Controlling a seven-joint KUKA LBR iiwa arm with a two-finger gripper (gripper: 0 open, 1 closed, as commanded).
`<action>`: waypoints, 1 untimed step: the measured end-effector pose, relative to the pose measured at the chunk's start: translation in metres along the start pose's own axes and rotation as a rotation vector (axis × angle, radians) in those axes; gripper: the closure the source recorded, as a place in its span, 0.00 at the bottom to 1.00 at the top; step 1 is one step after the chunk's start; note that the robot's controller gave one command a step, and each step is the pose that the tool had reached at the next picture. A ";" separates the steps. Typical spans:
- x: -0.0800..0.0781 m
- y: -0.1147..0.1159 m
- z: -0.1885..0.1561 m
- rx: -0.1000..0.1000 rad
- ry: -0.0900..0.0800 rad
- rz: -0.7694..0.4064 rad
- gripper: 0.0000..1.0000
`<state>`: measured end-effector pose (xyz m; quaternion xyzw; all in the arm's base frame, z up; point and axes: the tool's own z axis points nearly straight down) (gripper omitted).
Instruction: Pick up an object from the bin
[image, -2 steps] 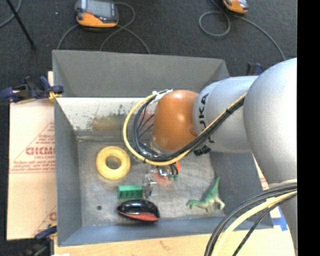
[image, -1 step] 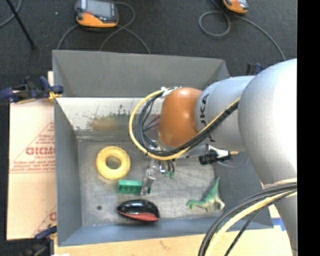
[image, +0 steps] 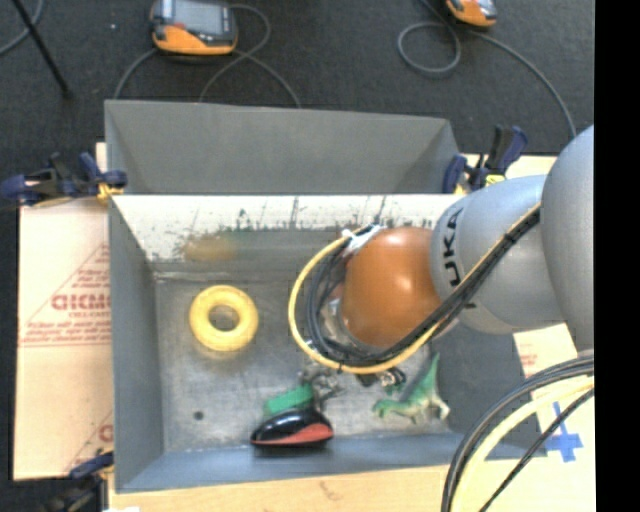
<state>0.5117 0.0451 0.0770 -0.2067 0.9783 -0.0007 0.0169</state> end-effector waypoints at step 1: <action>0.012 0.004 0.000 0.000 0.000 -0.031 1.00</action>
Offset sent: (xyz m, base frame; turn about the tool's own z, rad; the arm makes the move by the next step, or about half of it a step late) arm 0.0098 0.0000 0.0607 -0.0443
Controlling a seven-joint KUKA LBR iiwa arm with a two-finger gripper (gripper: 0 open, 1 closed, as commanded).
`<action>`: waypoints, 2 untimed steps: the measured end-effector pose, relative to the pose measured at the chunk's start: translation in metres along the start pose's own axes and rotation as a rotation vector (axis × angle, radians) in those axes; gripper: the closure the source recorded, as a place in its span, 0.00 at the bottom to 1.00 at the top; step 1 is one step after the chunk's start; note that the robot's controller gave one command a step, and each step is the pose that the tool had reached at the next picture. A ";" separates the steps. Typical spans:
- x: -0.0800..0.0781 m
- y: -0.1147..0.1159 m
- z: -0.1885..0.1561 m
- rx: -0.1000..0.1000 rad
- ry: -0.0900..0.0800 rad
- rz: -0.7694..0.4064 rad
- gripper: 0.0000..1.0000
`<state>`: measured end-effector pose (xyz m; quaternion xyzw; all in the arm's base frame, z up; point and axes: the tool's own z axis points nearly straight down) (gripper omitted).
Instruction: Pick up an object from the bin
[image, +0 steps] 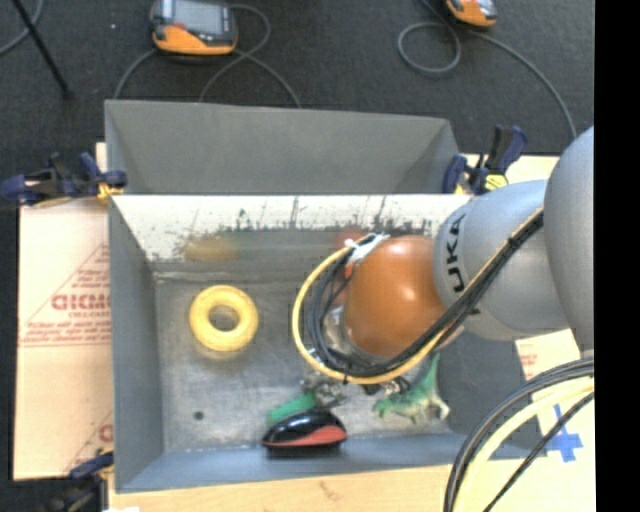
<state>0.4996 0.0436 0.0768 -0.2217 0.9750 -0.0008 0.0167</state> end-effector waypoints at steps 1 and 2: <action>-0.011 -0.005 -0.035 -0.009 0.031 -0.007 1.00; -0.018 -0.005 -0.067 -0.008 0.029 -0.019 1.00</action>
Offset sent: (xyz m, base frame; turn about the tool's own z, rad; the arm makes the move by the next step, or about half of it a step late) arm -0.0030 0.0095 0.1179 -0.0498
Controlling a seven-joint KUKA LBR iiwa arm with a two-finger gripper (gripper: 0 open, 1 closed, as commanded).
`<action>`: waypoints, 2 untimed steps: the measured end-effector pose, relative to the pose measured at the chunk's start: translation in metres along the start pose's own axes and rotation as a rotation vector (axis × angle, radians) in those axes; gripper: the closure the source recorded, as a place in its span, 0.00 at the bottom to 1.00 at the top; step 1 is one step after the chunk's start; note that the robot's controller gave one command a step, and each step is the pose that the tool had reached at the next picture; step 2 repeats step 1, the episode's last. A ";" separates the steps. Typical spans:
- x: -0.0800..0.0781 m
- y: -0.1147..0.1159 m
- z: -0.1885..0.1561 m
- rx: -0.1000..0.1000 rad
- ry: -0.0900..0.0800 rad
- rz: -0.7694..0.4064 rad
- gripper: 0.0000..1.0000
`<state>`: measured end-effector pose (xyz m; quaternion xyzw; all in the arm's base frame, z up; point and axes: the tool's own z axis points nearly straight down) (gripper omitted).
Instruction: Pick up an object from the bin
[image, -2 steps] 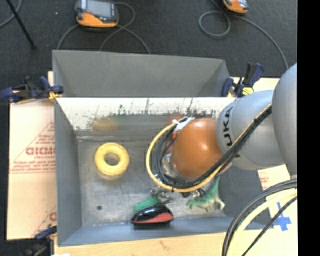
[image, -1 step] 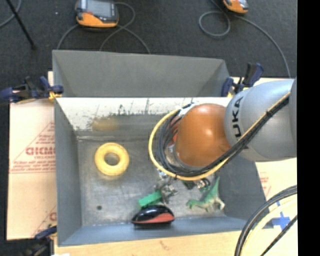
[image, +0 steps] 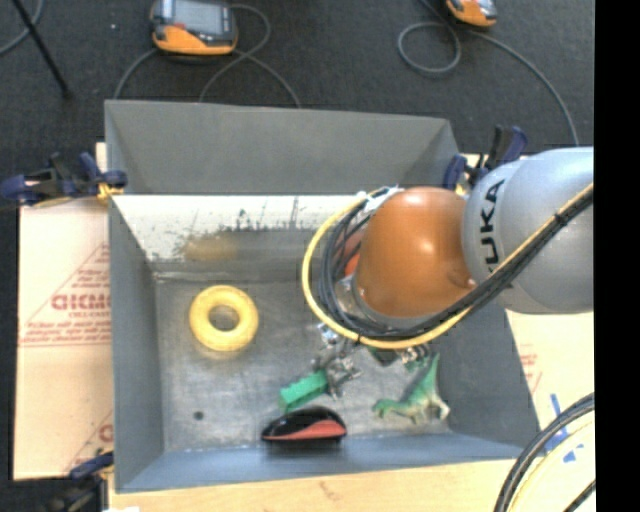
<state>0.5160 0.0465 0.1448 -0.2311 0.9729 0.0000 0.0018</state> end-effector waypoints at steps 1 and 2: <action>0.012 0.005 -0.057 -0.005 0.008 -0.044 1.00; 0.012 0.005 -0.057 -0.005 0.008 -0.044 1.00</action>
Offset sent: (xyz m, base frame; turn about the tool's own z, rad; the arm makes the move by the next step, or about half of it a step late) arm 0.0173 -0.0119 0.2226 -0.1012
